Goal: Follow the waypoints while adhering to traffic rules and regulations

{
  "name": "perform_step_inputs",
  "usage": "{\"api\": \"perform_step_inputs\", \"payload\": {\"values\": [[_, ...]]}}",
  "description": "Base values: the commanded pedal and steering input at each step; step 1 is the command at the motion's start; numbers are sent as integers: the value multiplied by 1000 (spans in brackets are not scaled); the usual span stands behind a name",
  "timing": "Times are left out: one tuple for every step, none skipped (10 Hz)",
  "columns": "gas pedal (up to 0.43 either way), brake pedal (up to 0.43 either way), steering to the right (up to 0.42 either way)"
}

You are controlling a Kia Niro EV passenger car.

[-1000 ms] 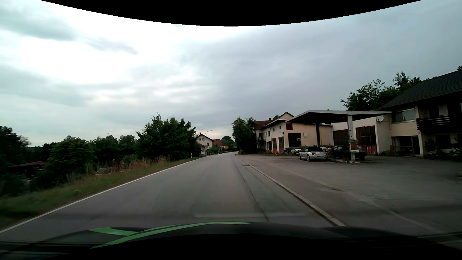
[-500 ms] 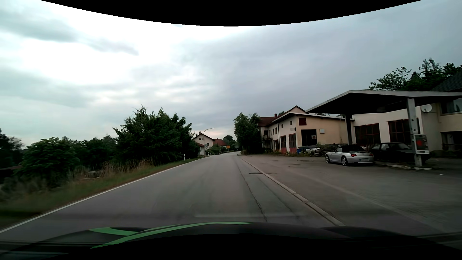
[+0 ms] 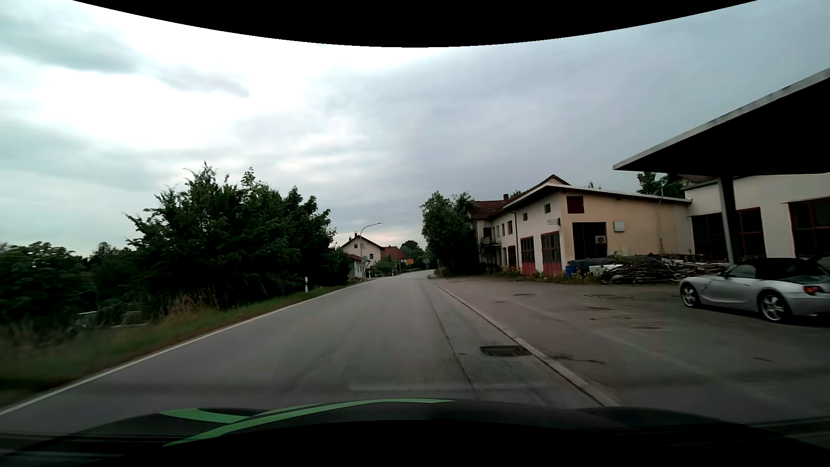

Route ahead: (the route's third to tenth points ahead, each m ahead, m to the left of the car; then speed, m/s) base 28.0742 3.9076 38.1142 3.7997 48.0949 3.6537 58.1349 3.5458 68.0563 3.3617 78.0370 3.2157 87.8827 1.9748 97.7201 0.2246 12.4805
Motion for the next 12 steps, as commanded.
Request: {"api": "perform_step_inputs", "payload": {"values": [[0, 79, -1], [0, 79, -2], [0, 85, -6], [0, 85, -6], [0, 91, -6], [0, 91, -6], [0, 91, -6], [0, 98, -6], [0, 98, -7], [0, 98, -7], [0, 98, -7], [0, 98, -7]]}}
